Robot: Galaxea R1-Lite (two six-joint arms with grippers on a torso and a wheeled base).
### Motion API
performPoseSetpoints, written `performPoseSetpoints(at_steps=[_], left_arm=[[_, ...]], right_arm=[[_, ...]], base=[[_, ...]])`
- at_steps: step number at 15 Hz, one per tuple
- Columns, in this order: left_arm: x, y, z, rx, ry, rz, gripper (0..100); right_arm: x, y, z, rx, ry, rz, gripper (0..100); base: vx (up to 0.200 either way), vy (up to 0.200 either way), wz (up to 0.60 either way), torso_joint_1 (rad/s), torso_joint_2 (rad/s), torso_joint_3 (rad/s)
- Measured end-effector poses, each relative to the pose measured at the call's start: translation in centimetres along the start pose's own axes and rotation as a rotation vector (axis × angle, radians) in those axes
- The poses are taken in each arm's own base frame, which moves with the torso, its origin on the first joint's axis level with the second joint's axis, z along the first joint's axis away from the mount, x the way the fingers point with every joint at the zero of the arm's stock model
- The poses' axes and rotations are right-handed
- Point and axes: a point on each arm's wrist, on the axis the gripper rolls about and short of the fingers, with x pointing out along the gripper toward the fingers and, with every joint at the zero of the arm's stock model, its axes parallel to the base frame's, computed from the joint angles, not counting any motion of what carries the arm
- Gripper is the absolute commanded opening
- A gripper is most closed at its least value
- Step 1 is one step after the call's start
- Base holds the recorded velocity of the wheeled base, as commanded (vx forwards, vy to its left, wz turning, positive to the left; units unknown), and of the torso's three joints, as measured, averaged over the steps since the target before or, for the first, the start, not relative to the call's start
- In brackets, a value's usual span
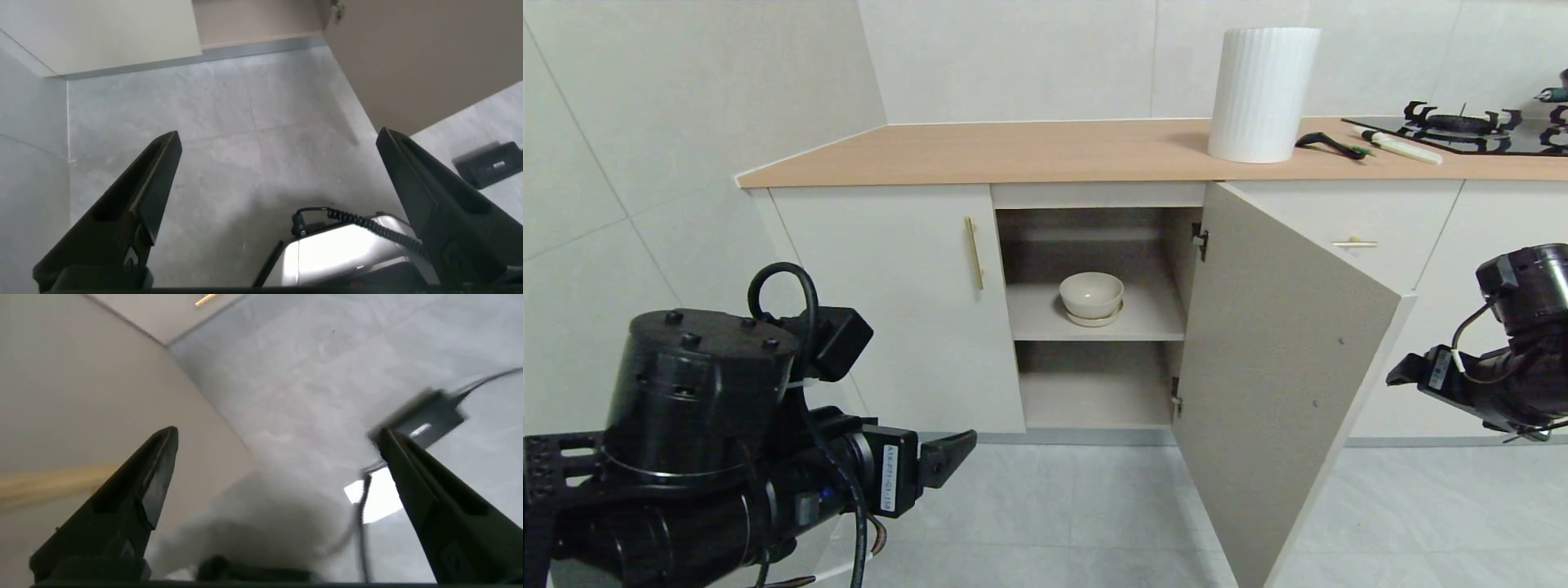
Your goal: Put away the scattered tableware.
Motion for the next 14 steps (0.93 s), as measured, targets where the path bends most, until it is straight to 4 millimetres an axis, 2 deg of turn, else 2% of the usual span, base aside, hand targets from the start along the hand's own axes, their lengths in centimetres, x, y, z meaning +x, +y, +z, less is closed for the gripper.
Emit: performPoseSetpoints(at_steps=[3,10,12,14], left_arm=[[0.0,0.0,0.0,-0.001,-0.001,0.001,100],[0.0,0.4,0.4,-0.015,-0.013,0.015,100],[-0.1,0.6,0.6,-0.022,-0.022,0.02,100],[-0.1,0.9,0.8,-0.03,-0.027,0.033,100]], right_arm=[[0.4,1.5,-0.7,-0.012,0.001,0.041,100],[-0.2,4.6,-3.0,-0.082,0.045,0.127,100],[-0.7,6.0,-3.7,-0.117,0.05,0.173,100],[-1.5,8.5,-4.2,-0.159,0.041,0.248,100]], base=[[0.0,0.0,0.0,0.0,0.0,0.0],[0.0,0.0,0.0,0.0,0.0,0.0],[0.0,0.0,0.0,0.0,0.0,0.0],[0.0,0.0,0.0,0.0,0.0,0.0]])
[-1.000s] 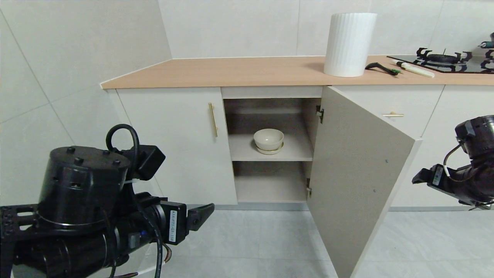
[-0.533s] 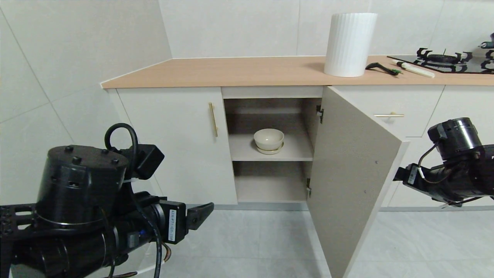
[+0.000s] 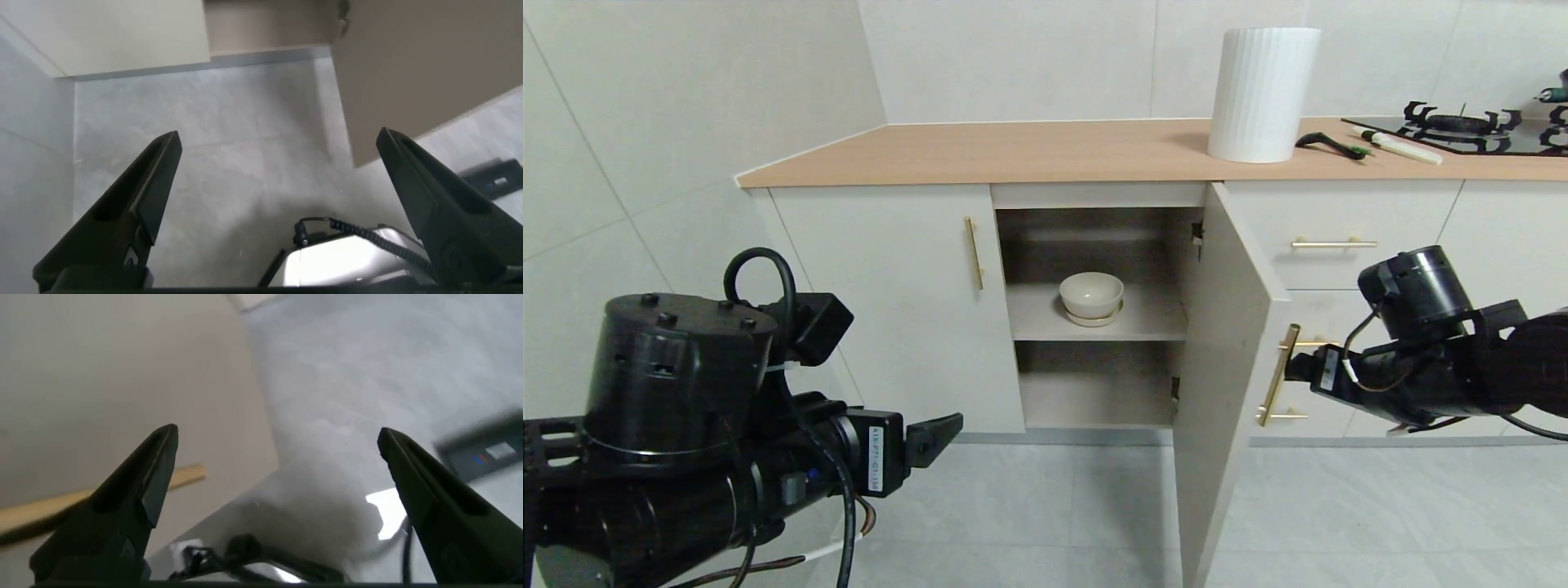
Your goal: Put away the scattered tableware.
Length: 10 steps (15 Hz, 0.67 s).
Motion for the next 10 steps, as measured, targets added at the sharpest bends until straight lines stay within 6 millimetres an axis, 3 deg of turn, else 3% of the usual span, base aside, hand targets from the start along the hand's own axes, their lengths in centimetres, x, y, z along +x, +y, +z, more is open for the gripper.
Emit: performPoseSetpoints(at_steps=[3,7,10], left_arm=[[0.3,0.6,0.3,-0.012,-0.004,0.028,100],[0.4,0.8,0.7,-0.018,-0.014,0.038,100],[0.3,0.8,0.8,0.0,-0.019,0.04,100]], right_arm=[[1.1,4.2,0.0,-0.06,-0.005,0.087,100],[4.5,9.0,0.9,-0.101,-0.032,0.146,100],[7.5,11.4,1.5,-0.108,-0.057,0.166,100]], base=[[0.0,0.0,0.0,0.0,0.0,0.0],[0.0,0.0,0.0,0.0,0.0,0.0],[0.0,0.0,0.0,0.0,0.0,0.0]])
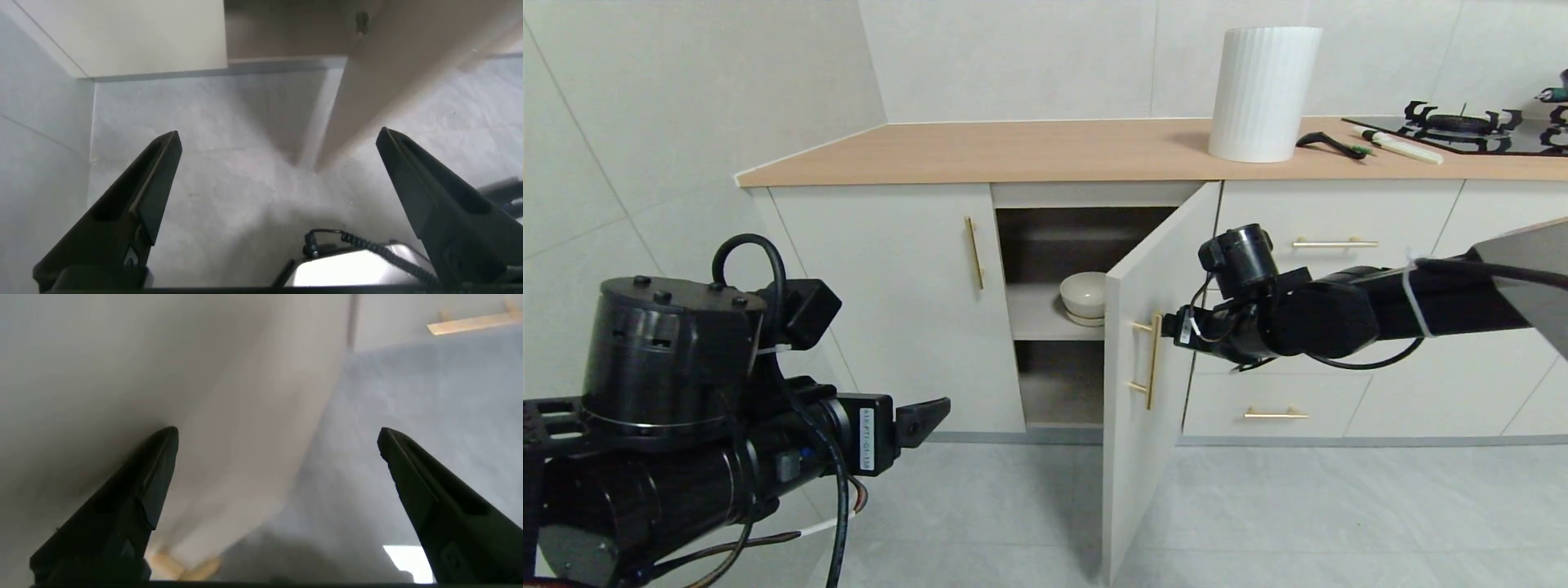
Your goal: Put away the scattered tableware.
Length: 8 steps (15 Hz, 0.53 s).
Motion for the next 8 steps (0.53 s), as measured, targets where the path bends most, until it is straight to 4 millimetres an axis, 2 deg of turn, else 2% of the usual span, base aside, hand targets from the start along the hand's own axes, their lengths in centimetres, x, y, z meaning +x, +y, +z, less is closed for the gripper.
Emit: performPoseSetpoints(at_steps=[3,8], left_arm=[[-0.1,0.0,0.2,0.004,-0.009,0.004,100],[-0.2,-0.1,0.1,0.023,-0.011,0.018,100]], right_arm=[[2.5,0.4,-0.4,0.005,0.001,-0.007,100],[5.0,0.3,-1.5,0.001,0.011,-0.055,100]], base=[[0.0,0.0,0.0,0.0,0.0,0.0],[0.0,0.0,0.0,0.0,0.0,0.0]])
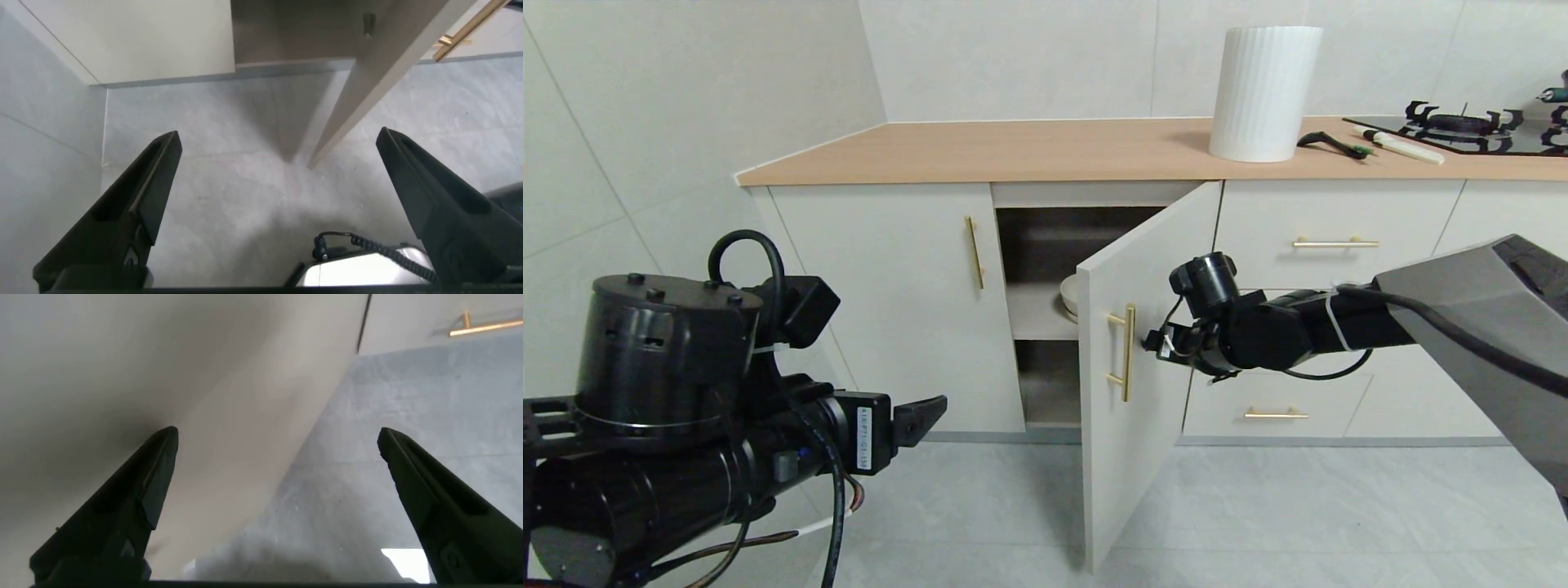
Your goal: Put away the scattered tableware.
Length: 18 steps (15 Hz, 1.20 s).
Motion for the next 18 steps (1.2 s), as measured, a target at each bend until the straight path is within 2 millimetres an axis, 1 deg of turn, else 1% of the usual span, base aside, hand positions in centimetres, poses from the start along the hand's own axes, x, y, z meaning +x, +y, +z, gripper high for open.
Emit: performPoseSetpoints(at_steps=[2,5,9,11,15,18], left_arm=[[-0.2,0.0,0.0,0.002,-0.003,-0.004,100],[-0.4,0.1,-0.1,0.006,0.009,-0.001,100],[-0.5,0.1,0.0,0.003,0.004,-0.002,100],[-0.5,0.1,0.1,0.001,0.0,-0.003,100],[-0.5,0.0,0.2,0.001,-0.003,-0.005,100],[-0.5,0.1,0.2,0.0,-0.003,-0.003,100]], right_arm=[[0.6,0.0,-0.4,-0.002,0.006,-0.011,100],[1.2,0.0,-0.9,-0.006,0.019,-0.02,100],[1.5,0.0,-0.9,0.02,0.016,-0.017,100],[1.5,0.1,-0.9,0.053,0.017,-0.014,100],[1.8,1.2,0.5,0.209,-0.036,0.02,100],[2.3,1.7,1.4,0.267,-0.087,0.032,100]], base=[[0.0,0.0,0.0,0.0,0.0,0.0],[0.2,0.0,0.0,0.006,0.01,0.004],[0.2,0.0,0.0,0.008,0.0,0.0],[0.0,0.0,0.0,0.0,0.0,0.0],[0.0,0.0,0.0,0.0,0.0,0.0],[0.0,0.0,0.0,0.0,0.0,0.0]])
